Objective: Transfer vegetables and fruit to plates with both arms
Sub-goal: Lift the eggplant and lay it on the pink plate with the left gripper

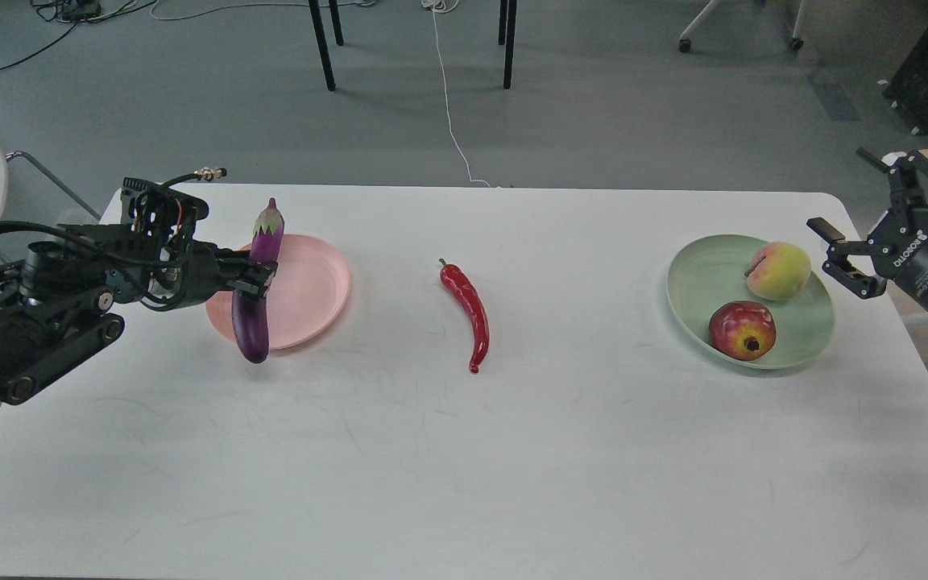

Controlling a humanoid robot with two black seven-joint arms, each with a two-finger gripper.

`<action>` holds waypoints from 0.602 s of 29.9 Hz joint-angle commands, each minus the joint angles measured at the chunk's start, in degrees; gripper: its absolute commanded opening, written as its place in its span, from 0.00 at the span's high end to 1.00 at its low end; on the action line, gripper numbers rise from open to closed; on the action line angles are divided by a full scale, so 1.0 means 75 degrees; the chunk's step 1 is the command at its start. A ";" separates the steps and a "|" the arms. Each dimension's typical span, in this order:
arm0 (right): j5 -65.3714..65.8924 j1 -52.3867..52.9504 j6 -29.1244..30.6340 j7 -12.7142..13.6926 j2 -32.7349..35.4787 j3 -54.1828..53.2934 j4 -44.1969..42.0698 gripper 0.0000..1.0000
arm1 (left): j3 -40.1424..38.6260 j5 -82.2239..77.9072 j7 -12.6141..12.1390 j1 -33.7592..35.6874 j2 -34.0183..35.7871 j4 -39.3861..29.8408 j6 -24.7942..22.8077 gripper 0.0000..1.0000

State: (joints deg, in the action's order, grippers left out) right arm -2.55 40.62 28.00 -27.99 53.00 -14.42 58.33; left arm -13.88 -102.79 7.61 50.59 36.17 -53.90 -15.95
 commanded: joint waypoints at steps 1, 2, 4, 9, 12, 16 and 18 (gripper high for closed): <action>0.0000 -0.0013 0.0000 -0.0002 0.0000 0.0000 0.0039 0.03 | 0.0011 -0.0028 -0.0030 -0.0113 -0.0077 0.0202 0.0439 0.83; 0.0000 -0.0025 0.0000 -0.0002 0.0000 0.0000 0.0051 0.03 | 0.0011 -0.0040 -0.0018 -0.0113 -0.0077 0.0213 0.0416 0.83; 0.0000 -0.0037 0.0000 -0.0002 0.0000 -0.0011 0.0051 0.03 | 0.0011 -0.0063 -0.0018 -0.0124 -0.0077 0.0202 0.0334 0.83; 0.0000 -0.0048 0.0000 -0.0002 0.0011 -0.0011 0.0051 0.03 | 0.0023 -0.0052 -0.0030 -0.0206 -0.0065 0.0202 0.0322 0.80; 0.0000 -0.0060 0.0000 -0.0002 0.0000 -0.0011 0.0051 0.03 | 0.0023 -0.0040 -0.0018 -0.0207 -0.0065 0.0213 0.0275 0.74; 0.0000 -0.0049 0.0000 -0.0002 0.0012 -0.0011 0.0039 0.03 | 0.0023 -0.0040 -0.0030 -0.0195 -0.0077 0.0377 0.0228 0.66; 0.0000 -0.0049 0.0000 -0.0002 0.0012 -0.0058 0.0039 0.03 | 0.0023 -0.0040 -0.0030 -0.0183 -0.0077 0.0471 0.0228 0.64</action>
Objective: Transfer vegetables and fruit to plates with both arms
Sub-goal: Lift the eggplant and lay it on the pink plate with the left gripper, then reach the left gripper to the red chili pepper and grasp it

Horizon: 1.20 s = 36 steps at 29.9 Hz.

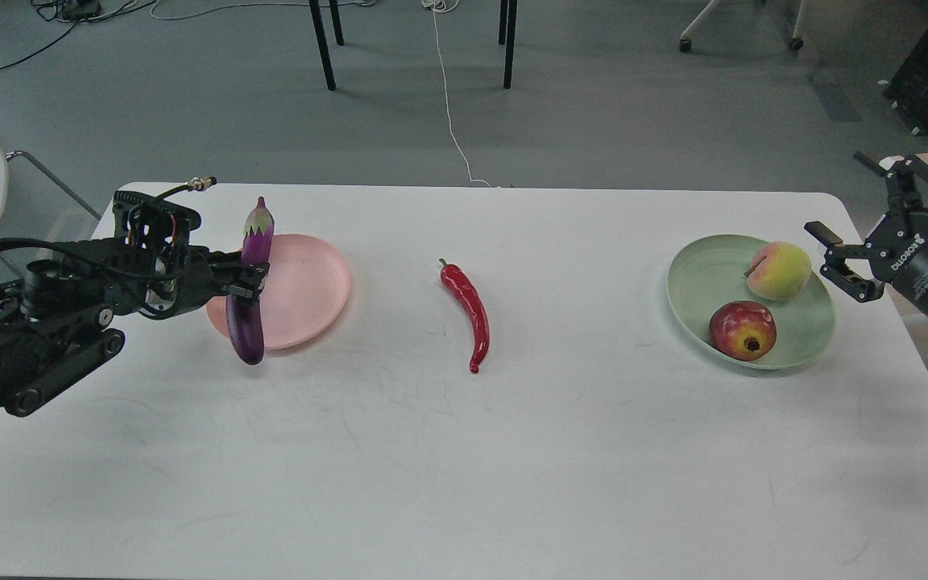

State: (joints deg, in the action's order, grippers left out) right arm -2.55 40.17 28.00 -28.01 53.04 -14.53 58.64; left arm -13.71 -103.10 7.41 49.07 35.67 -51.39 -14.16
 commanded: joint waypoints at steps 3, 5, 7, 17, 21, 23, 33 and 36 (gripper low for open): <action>0.0000 -0.0001 0.0000 0.0001 0.0006 -0.0055 -0.0002 0.03 | -0.0001 0.0024 -0.0015 0.0019 -0.0010 0.0195 0.0002 0.50; 0.0000 -0.0001 0.0000 0.0001 0.0006 -0.0055 -0.0002 0.03 | -0.0001 0.0036 -0.0015 0.0019 -0.0010 0.0219 0.0002 0.37; 0.0000 -0.0001 0.0000 0.0001 0.0006 -0.0066 -0.0002 0.03 | -0.0012 0.0048 -0.0015 0.0019 -0.0022 0.0219 0.0014 0.26; 0.0000 -0.0001 0.0000 0.0001 0.0006 -0.0066 0.0010 0.03 | -0.0024 0.0060 0.0008 0.0031 -0.0046 0.0148 0.0014 0.08; 0.0000 -0.0001 0.0000 0.0001 0.0006 -0.0078 0.0010 0.03 | -0.0047 0.0048 0.0055 0.0136 -0.0034 0.0137 0.0025 0.03; 0.0000 -0.0001 0.0000 0.0001 0.0006 -0.0078 -0.0002 0.03 | -0.0106 0.0060 0.0079 0.0323 -0.0045 0.0113 0.0037 0.03; 0.0000 -0.0001 0.0000 0.0001 0.0006 -0.0078 -0.0002 0.03 | -0.0048 0.0927 0.0079 0.1858 -0.1087 -0.1139 -0.0022 0.02; 0.0000 -0.0013 0.0000 0.0001 0.0030 -0.0078 -0.0002 0.03 | -0.0024 0.0892 0.0056 0.1918 -0.1789 -0.1363 -0.0033 0.02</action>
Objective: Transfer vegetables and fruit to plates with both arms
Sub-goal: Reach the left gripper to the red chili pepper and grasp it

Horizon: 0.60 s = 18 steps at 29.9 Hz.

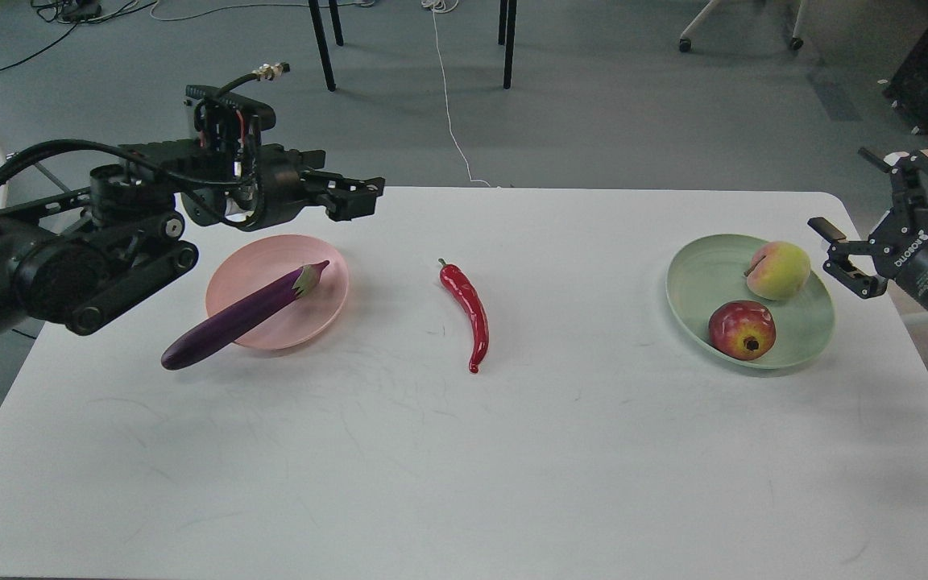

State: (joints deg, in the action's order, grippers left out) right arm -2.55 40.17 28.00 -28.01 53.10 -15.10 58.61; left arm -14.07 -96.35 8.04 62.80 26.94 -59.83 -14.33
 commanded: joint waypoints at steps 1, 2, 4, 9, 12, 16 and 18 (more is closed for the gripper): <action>0.0000 -0.0024 0.0000 0.0001 0.0057 -0.0002 0.0001 0.03 | 0.0036 -0.0020 -0.0040 0.0099 -0.0836 -0.0273 -0.0023 0.02; 0.0000 -0.0036 0.0000 0.0001 0.0127 -0.0002 0.0013 0.03 | 0.0094 -0.0043 -0.0041 0.0099 -0.1047 -0.0273 -0.0081 0.02; 0.0000 -0.0048 0.0000 0.0001 0.0186 -0.0002 0.0013 0.03 | 0.0374 -0.0125 -0.0075 0.0122 -0.1399 -0.0262 -0.0291 0.02; 0.0000 -0.0130 0.0000 0.0001 0.0338 -0.0002 0.0025 0.03 | 0.0798 -0.0102 -0.0484 -0.0088 -0.2395 0.0135 -0.0328 0.02; 0.0000 -0.0153 0.0000 0.0001 0.0408 -0.0002 0.0071 0.03 | 0.0751 -0.0032 -0.0919 -0.0509 -0.2818 0.0745 -0.0153 0.02; 0.0000 -0.0153 0.0000 0.0001 0.0455 -0.0002 0.0118 0.03 | 0.0786 -0.0020 -0.1141 -0.0686 -0.3030 0.1249 0.0140 0.02; 0.0000 -0.0165 0.0000 0.0001 0.0455 -0.0002 0.0118 0.03 | 0.0786 -0.0020 -0.1364 -0.0826 -0.3030 0.1379 0.0269 0.02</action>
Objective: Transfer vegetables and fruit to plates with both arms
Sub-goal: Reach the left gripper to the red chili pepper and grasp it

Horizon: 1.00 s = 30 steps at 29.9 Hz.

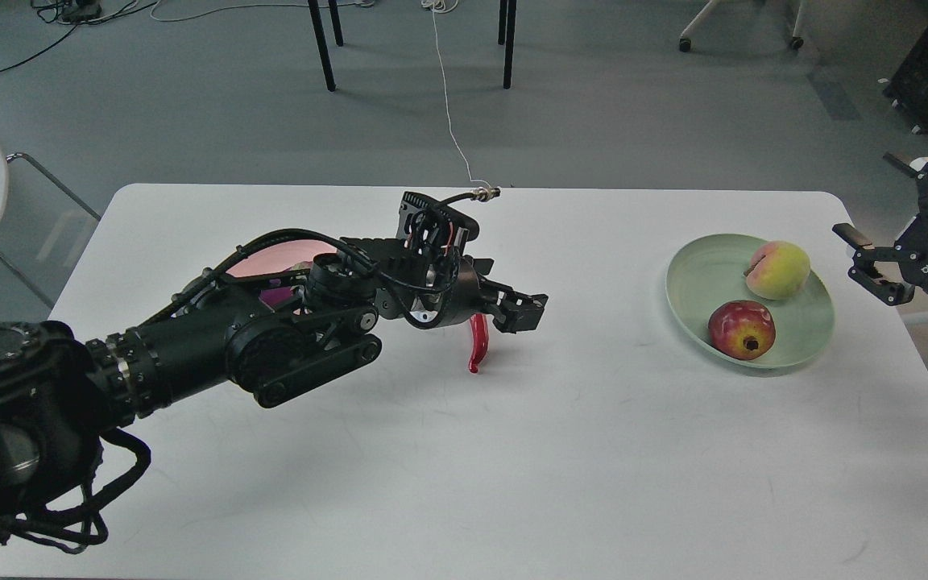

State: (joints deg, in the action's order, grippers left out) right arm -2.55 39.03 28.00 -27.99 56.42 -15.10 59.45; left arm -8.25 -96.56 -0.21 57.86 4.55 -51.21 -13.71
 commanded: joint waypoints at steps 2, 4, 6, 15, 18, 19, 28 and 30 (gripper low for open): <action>0.0000 -0.0013 0.0000 -0.0002 0.0013 -0.0002 0.0018 0.03 | 0.0010 0.0031 -0.0556 -0.0261 -0.0045 0.0288 0.0257 0.02; 0.0000 -0.0013 0.0000 -0.0002 0.0013 -0.0002 0.0053 0.03 | 0.0010 0.0112 -0.0825 -0.0319 -0.0045 0.0300 0.0257 0.02; 0.0000 -0.0013 0.0000 -0.0002 0.0013 -0.0002 0.0065 0.03 | 0.0010 0.0253 -0.1037 -0.0366 -0.0056 0.0323 0.0257 0.02; 0.0000 -0.0013 0.0000 -0.0002 0.0013 -0.0002 0.0077 0.03 | 0.0010 0.0663 -0.1132 -0.0367 -0.0583 0.1471 0.0257 0.02; 0.0000 -0.0013 0.0000 -0.0002 0.0013 -0.0002 0.0065 0.03 | 0.0010 0.0816 -0.1120 -0.0378 -0.0607 0.1671 0.0257 0.02; 0.0000 -0.0013 0.0000 -0.0002 0.0013 -0.0002 0.0065 0.03 | 0.0010 0.0839 -0.1120 -0.0378 -0.0607 0.1729 0.0246 0.02; 0.0000 -0.0013 0.0000 -0.0002 0.0013 -0.0002 0.0030 0.03 | 0.0010 0.0956 -0.1026 -0.0378 -0.0607 0.2445 0.0257 0.02; 0.0000 -0.0025 0.0000 -0.0002 0.0013 -0.0002 0.0030 0.03 | 0.0010 0.1108 -0.1038 -0.0378 -0.0607 0.2445 0.0257 0.02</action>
State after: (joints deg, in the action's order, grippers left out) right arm -2.55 38.93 28.00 -28.01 56.52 -15.13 59.75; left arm -8.18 -89.50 -7.93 55.03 -0.01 -33.08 -11.72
